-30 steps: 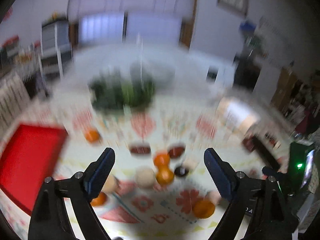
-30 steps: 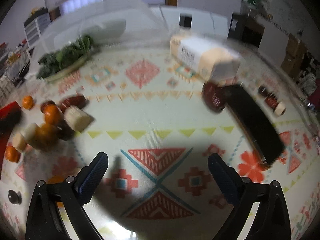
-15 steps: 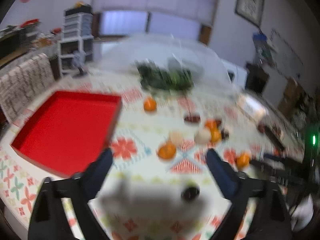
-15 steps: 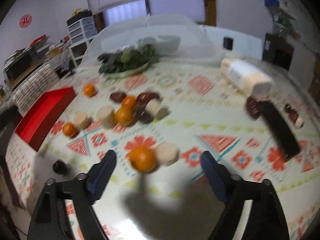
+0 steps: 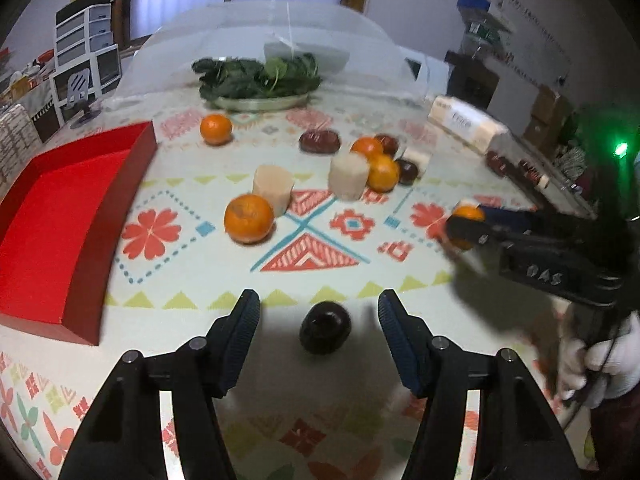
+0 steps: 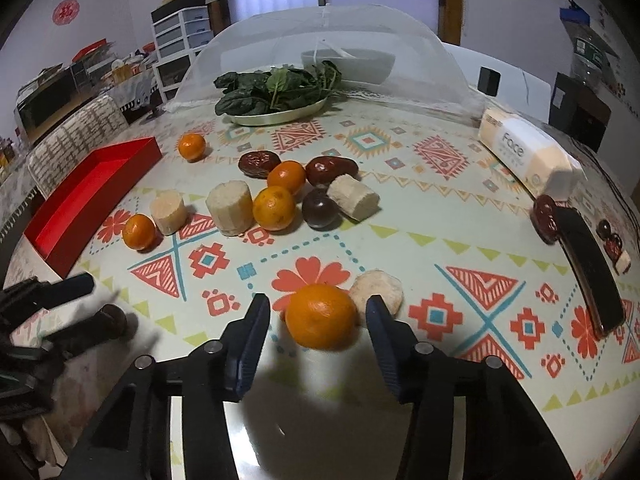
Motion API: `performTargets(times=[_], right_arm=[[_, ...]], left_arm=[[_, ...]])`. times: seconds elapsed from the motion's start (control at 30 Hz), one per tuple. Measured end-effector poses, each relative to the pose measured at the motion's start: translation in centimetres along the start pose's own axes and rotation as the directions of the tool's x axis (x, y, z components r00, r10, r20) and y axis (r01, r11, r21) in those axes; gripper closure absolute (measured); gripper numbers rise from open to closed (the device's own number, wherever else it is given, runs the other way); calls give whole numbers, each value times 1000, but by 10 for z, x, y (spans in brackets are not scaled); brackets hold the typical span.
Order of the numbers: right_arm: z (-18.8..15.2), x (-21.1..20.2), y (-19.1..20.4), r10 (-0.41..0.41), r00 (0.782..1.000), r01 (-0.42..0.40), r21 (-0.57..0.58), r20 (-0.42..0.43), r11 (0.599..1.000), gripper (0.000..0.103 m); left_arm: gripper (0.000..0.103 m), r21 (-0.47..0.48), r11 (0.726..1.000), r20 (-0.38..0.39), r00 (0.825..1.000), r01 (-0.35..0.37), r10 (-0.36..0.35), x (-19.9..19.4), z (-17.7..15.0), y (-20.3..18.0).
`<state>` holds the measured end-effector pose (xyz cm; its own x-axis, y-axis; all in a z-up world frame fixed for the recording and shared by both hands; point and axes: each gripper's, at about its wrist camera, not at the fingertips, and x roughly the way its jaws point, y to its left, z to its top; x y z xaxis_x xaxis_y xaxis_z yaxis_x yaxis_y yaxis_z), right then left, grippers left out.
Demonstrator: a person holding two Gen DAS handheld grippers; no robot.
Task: Organize fruits
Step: 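Grasp the dark round fruit with the left tool while the right tool grasps a tangerine, then carry both fruits over the red tray and open both tools to drop them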
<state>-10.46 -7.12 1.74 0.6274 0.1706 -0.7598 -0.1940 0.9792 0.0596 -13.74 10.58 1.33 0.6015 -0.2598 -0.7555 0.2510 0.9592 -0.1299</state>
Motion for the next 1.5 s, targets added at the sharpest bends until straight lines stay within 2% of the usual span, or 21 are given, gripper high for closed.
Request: performTargets(times=[0.03, 0.07, 0.1, 0.13, 0.3, 0.47, 0.57, 0.73, 0.83, 0.9, 1.0, 1.1, 1.2, 1.4, 1.5], right_arm=[[0, 1, 3, -13, 1000, 13, -13, 0, 1000, 55], [0, 1, 5, -25, 1000, 25, -22, 0, 999, 58], [-2, 2, 9, -49, 999, 49, -41, 2, 998, 60], [-2, 1, 10, -59, 998, 59, -49, 4, 997, 64], [-5, -7, 9, -33, 999, 34, -31, 13, 999, 65], [3, -33, 21, 5, 998, -2, -34, 63, 999, 65], [15, -47, 39, 62, 994, -57, -49, 86, 997, 65], [43, -54, 93, 223, 972, -216, -99, 78, 971, 65], [61, -46, 135, 341, 939, -334, -125, 37, 934, 65], [71, -34, 170, 413, 911, -410, -137, -3, 902, 65], [77, -12, 213, 463, 885, -465, -159, -50, 871, 65], [76, 14, 245, 494, 863, -506, -159, -108, 848, 65], [70, 38, 274, 490, 859, -511, -169, -152, 843, 65], [59, 66, 292, 475, 857, -507, -159, -199, 847, 64], [58, 64, 291, 474, 858, -504, -156, -196, 849, 63]], left_arm=[[68, -1, 1000, -13, 1000, -2, 2, 2, -1, 0], [78, -1, 1000, -23, 1000, 14, -14, 4, -2, 0], [80, 0, 1000, -22, 1000, 19, -19, 3, -2, -1], [80, 5, 1000, -21, 1000, 13, -13, 2, -2, -1], [81, -18, 999, 6, 999, 37, -37, -9, -3, 4], [81, -97, 994, 90, 995, 56, -47, -38, 7, 32], [81, -165, 985, 146, 989, 45, -20, -62, 15, 64], [81, -284, 958, 205, 974, -40, 102, -97, 27, 135], [81, -330, 937, 198, 961, -119, 191, -104, 33, 176], [81, -363, 920, 179, 958, -145, 222, -101, 35, 202], [81, -403, 895, 141, 953, -193, 269, -94, 32, 235], [81, -443, 872, 101, 955, -209, 280, -85, 25, 261], [80, -459, 862, 80, 957, -213, 279, -81, 20, 273], [80, -496, 842, 68, 958, -211, 280, -80, 13, 287], [68, -511, 838, 81, 960, -192, 270, -84, 13, 287]])
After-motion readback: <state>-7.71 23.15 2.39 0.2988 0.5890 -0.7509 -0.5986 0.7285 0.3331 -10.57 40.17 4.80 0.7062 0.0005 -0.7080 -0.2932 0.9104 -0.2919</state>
